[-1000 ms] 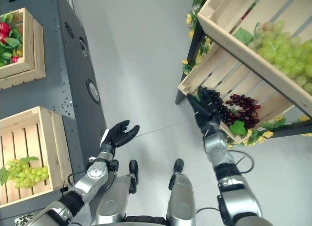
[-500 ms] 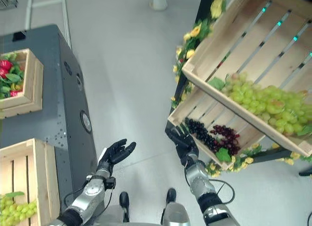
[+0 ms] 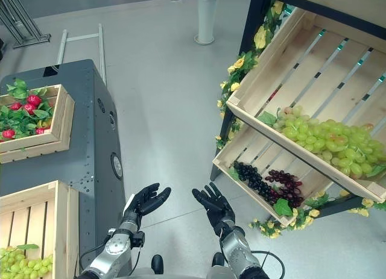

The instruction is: Pick up the fruits from the basket on one side to the basket on the other side

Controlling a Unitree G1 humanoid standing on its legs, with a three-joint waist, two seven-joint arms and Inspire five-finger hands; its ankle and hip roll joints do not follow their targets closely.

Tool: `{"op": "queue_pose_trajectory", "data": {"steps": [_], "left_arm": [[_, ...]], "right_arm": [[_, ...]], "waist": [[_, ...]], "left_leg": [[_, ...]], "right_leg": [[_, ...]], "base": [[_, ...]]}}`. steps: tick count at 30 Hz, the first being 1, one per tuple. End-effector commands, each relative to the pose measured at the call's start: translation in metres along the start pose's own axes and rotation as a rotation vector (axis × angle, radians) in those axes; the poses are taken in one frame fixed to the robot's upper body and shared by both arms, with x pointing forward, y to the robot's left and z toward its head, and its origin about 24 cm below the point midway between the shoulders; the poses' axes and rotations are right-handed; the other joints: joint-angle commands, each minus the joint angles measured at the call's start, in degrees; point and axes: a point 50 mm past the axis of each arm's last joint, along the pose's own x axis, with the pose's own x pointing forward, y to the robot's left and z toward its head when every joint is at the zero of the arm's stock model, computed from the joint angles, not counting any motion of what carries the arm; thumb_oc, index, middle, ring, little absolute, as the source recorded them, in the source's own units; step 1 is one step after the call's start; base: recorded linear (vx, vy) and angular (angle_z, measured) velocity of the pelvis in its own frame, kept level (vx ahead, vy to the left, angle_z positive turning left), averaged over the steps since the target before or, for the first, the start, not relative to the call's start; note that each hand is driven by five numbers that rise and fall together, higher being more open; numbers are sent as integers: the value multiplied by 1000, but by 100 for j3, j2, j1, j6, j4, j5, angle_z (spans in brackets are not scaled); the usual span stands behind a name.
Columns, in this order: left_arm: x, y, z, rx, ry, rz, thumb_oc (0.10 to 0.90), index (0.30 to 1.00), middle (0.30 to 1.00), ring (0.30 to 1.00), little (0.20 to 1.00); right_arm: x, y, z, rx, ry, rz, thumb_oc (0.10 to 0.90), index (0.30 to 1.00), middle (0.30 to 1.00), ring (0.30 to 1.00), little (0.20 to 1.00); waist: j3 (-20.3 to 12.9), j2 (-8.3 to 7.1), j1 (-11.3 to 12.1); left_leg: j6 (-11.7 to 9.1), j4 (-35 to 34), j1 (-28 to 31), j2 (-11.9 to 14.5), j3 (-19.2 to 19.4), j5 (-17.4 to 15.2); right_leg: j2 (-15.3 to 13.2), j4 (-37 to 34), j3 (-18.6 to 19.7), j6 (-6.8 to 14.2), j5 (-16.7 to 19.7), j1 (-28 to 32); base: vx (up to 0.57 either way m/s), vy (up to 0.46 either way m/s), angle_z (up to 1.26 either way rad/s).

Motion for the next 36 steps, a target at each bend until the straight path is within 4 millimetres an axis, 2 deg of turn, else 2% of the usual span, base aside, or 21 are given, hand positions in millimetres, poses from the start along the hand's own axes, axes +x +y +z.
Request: {"op": "queue_pose_trajectory", "data": {"steps": [1,3,5,7,8,9,11,12,13,14,16,18,19,20,21,23,28,31,32,33,36], "left_arm": [[13,0,56,-2,-292,-8,800,900,900,900,900],[9,1,56,-7,-308,-4,800,900,900,900,900],[7,0,61,-11,-347,-28,800,900,900,900,900],[11,-7,78,26,-411,-96,800,900,900,900,900],[14,-12,86,44,-437,-157,800,900,900,900,900],[14,-15,87,50,-444,-185,800,900,900,900,900],[14,-18,85,69,-445,-202,800,900,900,900,900],[16,-18,90,82,-450,-232,800,900,900,900,900],[17,-20,95,109,-452,-290,800,900,900,900,900],[16,-22,96,148,-448,-335,800,900,900,900,900],[15,-25,95,182,-437,-384,800,900,900,900,900],[13,-27,95,189,-432,-412,800,900,900,900,900],[14,-29,97,188,-442,-417,800,900,900,900,900],[13,-34,99,185,-460,-435,800,900,900,900,900],[13,-36,100,185,-465,-442,800,900,900,900,900],[10,-45,104,175,-496,-466,800,900,900,900,900],[6,-40,95,145,-477,-438,800,900,900,900,900],[5,-41,105,162,-541,-465,800,900,900,900,900],[5,-42,112,170,-577,-473,800,900,900,900,900],[6,-44,120,173,-608,-472,800,900,900,900,900],[6,-47,130,196,-663,-437,800,900,900,900,900]], "right_arm": [[9,49,14,-56,-69,254,800,900,900,900,900],[7,54,10,-79,-54,272,800,900,900,900,900],[4,57,11,-106,-62,293,800,900,900,900,900],[4,58,24,-121,-131,281,800,900,900,900,900],[7,59,32,-118,-182,242,800,900,900,900,900],[9,58,35,-116,-201,225,800,900,900,900,900],[12,58,36,-124,-207,193,800,900,900,900,900],[13,63,35,-89,-212,176,800,900,900,900,900],[10,65,34,-62,-235,174,800,900,900,900,900],[8,60,33,-67,-248,144,800,900,900,900,900],[6,53,32,-59,-257,90,800,900,900,900,900],[5,45,32,-42,-275,29,800,900,900,900,900],[5,44,33,-42,-291,6,800,900,900,900,900],[6,45,38,-52,-328,-16,800,900,900,900,900],[6,45,39,-49,-340,-24,800,900,900,900,900],[8,49,46,-77,-384,-60,800,900,900,900,900],[9,45,48,-141,-369,-71,800,900,900,900,900],[6,37,55,-160,-384,-96,800,900,900,900,900],[5,33,59,-172,-397,-104,800,900,900,900,900],[5,30,63,-176,-405,-118,800,900,900,900,900],[6,26,67,-159,-401,-120,800,900,900,900,900]], "waist": [[123,-50,221],[153,-68,294],[279,-137,338],[480,-260,238],[520,-143,219],[530,-68,239],[464,29,312],[438,79,328],[426,131,290],[434,159,246],[459,152,150],[472,150,8],[464,149,-72],[429,159,-179],[419,163,-212],[347,135,-376],[236,4,-149],[321,-25,-186],[405,-39,-239],[493,-1,-265],[583,61,-231]], "left_leg": [[-113,8,-277,80,-76,127],[-151,112,-314,95,-113,121],[-226,892,-695,-54,33,18],[-224,2143,-1218,-73,728,-255],[-174,1712,-1232,-16,1105,-207],[-63,1365,-1012,2,1134,-210],[95,1168,-959,-179,934,-186],[227,1015,-854,-181,936,-165],[360,798,-669,-224,942,-170],[397,668,-594,-288,761,-142],[393,510,-483,-356,498,-98],[354,295,-345,-395,133,-56],[320,205,-291,-410,-81,-67],[327,153,-297,-449,-372,-90],[335,151,-294,-464,-452,-110],[412,311,-249,-566,-892,-364],[227,624,-442,-338,-878,-239],[134,1016,-679,-238,-466,-249],[91,1229,-770,-98,-128,-270],[39,1181,-799,6,-16,-190],[-15,863,-744,11,-148,-23]], "right_leg": [[-60,248,18,-302,-16,-7],[-49,252,-55,-354,-49,20],[-99,274,-139,-404,-19,10],[-334,462,-487,-434,-18,-74],[-358,737,-679,-361,-136,-63],[-353,1066,-668,-365,-356,-76],[-397,1530,-672,-344,-544,-70],[-490,2224,-674,-260,-571,-274],[-604,3104,-563,-177,-398,-657],[-599,3462,-364,-123,-197,-916],[-443,3421,-67,-81,-71,-1090],[-277,2871,275,-100,25,-1169],[-242,2221,512,-132,72,-1180],[-131,1541,959,-138,162,-1223],[-104,1405,1085,-129,193,-1231],[52,980,1799,-83,329,-1200],[148,1029,1292,-266,35,-744],[125,1099,927,-379,-120,-664],[61,1230,709,-421,-216,-676],[23,1349,561,-433,-289,-708],[-36,1361,432,-415,-278,-719]], "base": [[21,-26,14],[11,-2,22],[-97,-9,37],[-217,17,84],[-76,174,168],[70,251,168],[79,191,71],[120,145,14],[175,87,12],[199,-60,34],[133,-146,73],[127,-258,102],[136,-404,103],[116,-350,103],[158,-355,111],[232,-403,139],[151,-267,112],[-2,-88,54],[-69,-7,80],[-93,40,90],[-45,35,54]]}}
